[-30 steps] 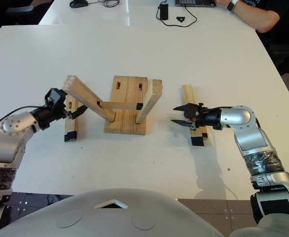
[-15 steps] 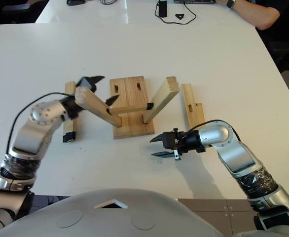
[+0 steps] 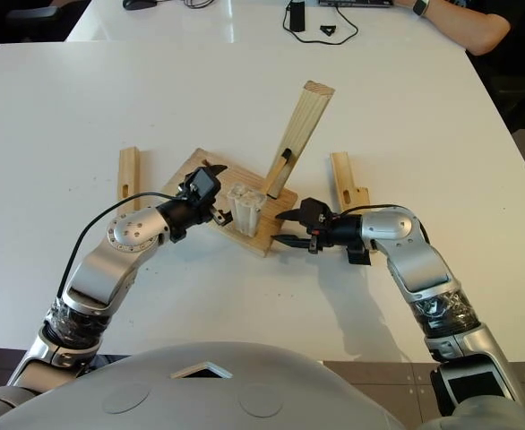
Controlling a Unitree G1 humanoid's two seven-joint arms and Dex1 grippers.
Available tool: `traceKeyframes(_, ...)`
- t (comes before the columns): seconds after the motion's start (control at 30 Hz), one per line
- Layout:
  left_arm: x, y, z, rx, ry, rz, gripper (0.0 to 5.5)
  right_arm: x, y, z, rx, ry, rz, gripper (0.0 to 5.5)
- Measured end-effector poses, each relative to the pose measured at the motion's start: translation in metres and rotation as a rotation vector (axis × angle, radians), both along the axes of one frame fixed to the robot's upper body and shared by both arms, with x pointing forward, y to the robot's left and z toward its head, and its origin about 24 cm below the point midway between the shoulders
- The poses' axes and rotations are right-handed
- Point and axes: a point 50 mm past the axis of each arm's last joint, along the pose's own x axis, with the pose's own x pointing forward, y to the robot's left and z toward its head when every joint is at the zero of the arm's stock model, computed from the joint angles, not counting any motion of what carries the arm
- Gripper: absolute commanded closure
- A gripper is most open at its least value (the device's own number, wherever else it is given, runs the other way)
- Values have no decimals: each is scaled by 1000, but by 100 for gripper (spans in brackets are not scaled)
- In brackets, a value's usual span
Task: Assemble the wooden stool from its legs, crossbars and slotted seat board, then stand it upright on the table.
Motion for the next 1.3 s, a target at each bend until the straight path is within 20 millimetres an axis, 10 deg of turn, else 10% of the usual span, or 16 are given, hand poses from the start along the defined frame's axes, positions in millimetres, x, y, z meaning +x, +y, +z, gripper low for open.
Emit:
traceKeyframes(0.3,17,-2,12,27,-63,-53,119,2,-11,13,-6,-68,-38,334)
traceKeyframes(0.57,85,72,57,224,-357,65,119,-42,1,17,27,71,165,334)
traceKeyframes(0.73,106,84,17,332,-380,71,119,-53,22,18,139,157,200,334)
traceKeyframes(0.87,101,87,-25,332,-309,32,119,-51,41,18,172,189,253,334)
traceKeyframes(1.3,45,117,-29,365,-395,-167,119,-41,30,-14,-55,94,195,334)
